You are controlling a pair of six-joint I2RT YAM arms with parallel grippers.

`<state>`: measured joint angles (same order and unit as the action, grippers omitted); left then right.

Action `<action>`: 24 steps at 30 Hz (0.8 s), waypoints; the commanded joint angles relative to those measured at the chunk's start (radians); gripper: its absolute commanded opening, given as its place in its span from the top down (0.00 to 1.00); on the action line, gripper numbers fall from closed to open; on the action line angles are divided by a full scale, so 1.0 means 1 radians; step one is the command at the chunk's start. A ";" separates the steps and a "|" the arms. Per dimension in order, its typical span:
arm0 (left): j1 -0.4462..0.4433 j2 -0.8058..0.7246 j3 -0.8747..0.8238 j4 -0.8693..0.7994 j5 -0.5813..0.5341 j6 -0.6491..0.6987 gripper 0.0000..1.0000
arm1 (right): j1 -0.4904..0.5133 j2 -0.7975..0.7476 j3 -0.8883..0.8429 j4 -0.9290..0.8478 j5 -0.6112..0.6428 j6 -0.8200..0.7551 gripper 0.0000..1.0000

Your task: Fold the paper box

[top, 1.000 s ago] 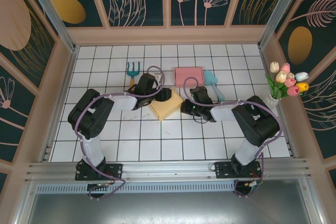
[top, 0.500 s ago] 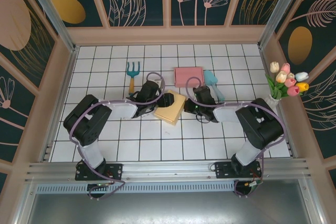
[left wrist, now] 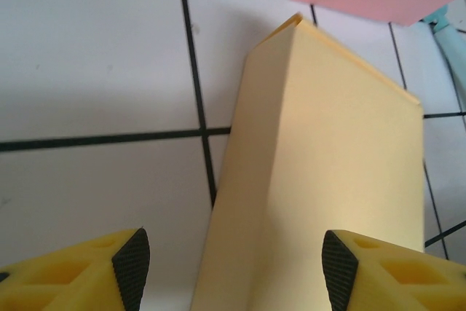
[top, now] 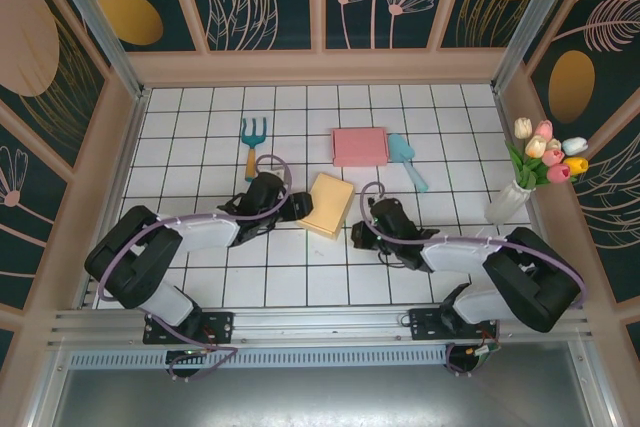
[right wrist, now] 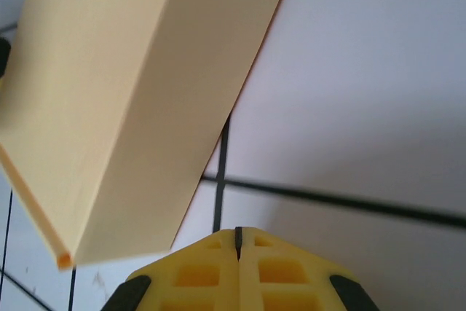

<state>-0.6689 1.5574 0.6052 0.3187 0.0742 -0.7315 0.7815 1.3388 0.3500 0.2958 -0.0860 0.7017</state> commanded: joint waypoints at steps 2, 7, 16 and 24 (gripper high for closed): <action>-0.009 0.005 -0.019 0.067 0.020 -0.025 0.34 | 0.062 0.067 0.012 0.098 0.024 0.064 1.00; -0.035 0.055 -0.017 0.120 0.054 -0.055 0.34 | 0.103 0.183 0.086 0.178 -0.008 0.071 1.00; -0.072 0.086 -0.013 0.231 0.123 -0.138 0.34 | 0.128 0.250 0.172 0.308 -0.026 0.100 1.00; 0.023 0.038 0.059 0.062 0.003 -0.108 0.33 | 0.190 0.204 0.167 0.240 0.162 0.102 0.99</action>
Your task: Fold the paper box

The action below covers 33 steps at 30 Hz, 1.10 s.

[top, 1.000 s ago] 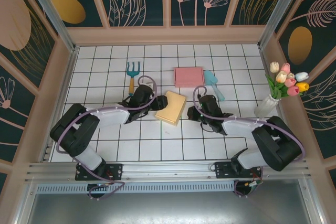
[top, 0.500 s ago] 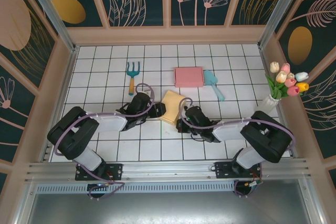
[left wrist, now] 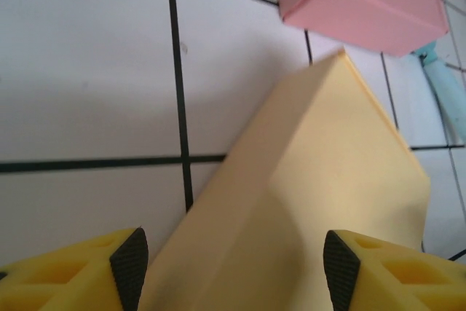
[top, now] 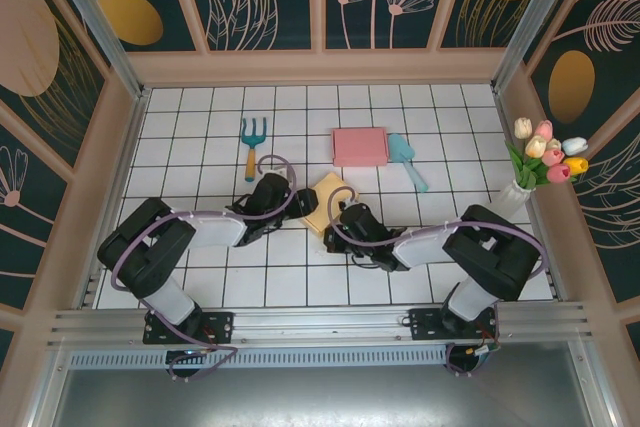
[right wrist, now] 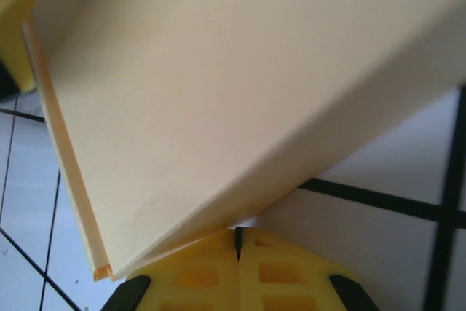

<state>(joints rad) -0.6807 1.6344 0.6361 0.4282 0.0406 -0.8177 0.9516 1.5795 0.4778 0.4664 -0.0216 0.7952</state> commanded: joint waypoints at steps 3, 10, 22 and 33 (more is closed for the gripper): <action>0.088 -0.094 0.044 -0.148 -0.057 0.018 0.33 | 0.020 -0.122 -0.019 0.016 0.198 -0.022 0.89; 0.086 -0.301 -0.040 -0.261 -0.249 -0.023 0.31 | 0.015 -0.288 -0.009 -0.154 0.325 -0.187 0.58; -0.059 -0.442 -0.333 0.055 -0.117 -0.252 0.31 | -0.265 -0.209 0.168 -0.257 0.054 -0.482 0.40; -0.071 -0.236 -0.297 0.219 -0.028 -0.303 0.31 | -0.352 0.014 0.296 -0.241 -0.064 -0.544 0.40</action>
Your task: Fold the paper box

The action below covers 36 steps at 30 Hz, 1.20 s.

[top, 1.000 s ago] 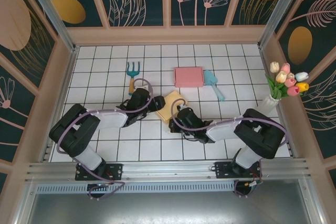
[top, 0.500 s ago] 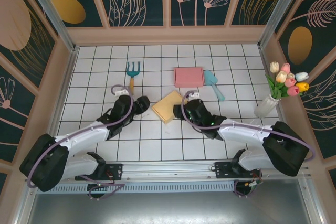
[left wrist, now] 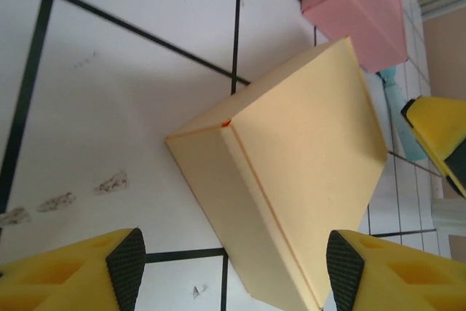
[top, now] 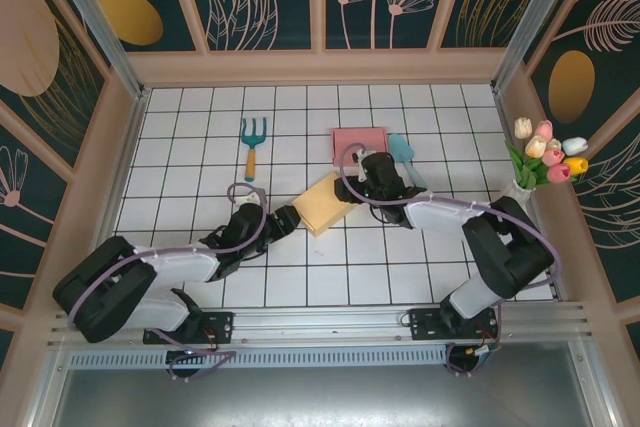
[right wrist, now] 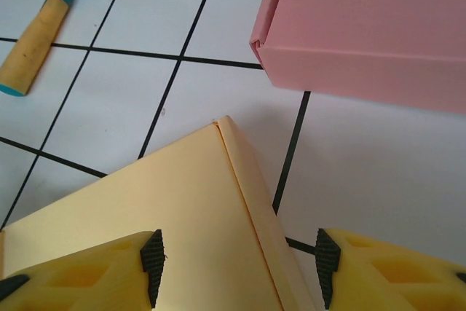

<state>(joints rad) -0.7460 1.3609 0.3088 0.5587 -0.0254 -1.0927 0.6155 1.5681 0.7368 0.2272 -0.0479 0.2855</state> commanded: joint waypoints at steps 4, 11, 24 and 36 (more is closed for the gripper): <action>-0.008 0.081 0.036 0.117 0.026 -0.036 0.31 | -0.043 0.068 0.045 -0.001 -0.057 -0.051 0.40; -0.007 0.168 0.098 0.119 0.041 -0.025 0.31 | -0.063 0.126 0.029 0.049 -0.183 -0.053 0.45; 0.097 0.299 0.318 0.000 0.052 0.102 0.32 | -0.041 0.076 -0.001 0.139 -0.334 0.022 0.50; 0.245 0.396 0.545 -0.185 0.030 0.280 0.33 | 0.023 0.160 0.141 0.201 -0.229 0.050 0.50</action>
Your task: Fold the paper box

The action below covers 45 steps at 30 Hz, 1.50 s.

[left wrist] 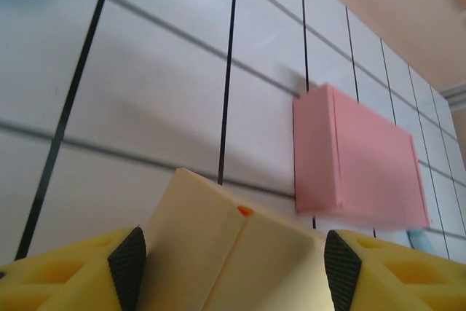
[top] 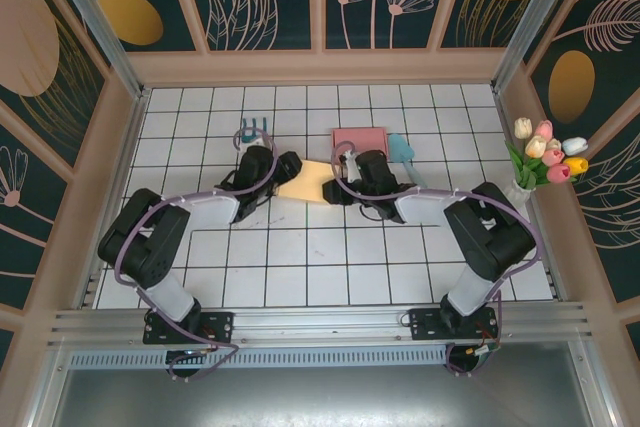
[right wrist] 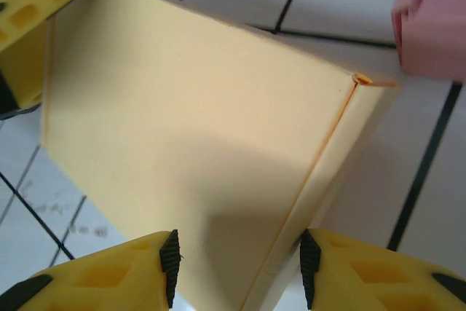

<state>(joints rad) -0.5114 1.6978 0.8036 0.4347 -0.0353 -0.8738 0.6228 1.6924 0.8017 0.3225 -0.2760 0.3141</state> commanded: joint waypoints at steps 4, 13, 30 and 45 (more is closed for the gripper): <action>0.056 0.128 0.093 -0.065 0.061 0.060 0.33 | 0.015 0.098 0.152 0.102 0.013 0.021 0.50; 0.134 0.241 0.236 -0.114 0.096 0.070 0.33 | 0.015 0.255 0.359 0.031 0.036 0.001 0.50; 0.159 0.264 0.357 -0.269 -0.025 0.159 0.01 | 0.012 0.255 0.394 -0.022 0.164 -0.066 0.46; 0.165 -0.143 0.276 -0.353 -0.153 0.254 0.03 | 0.015 -0.077 0.286 -0.137 0.280 -0.141 0.46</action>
<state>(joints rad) -0.3534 1.6543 1.1110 0.1009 -0.1390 -0.6750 0.6304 1.7145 1.1244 0.2314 -0.0570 0.2142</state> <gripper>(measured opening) 0.971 0.544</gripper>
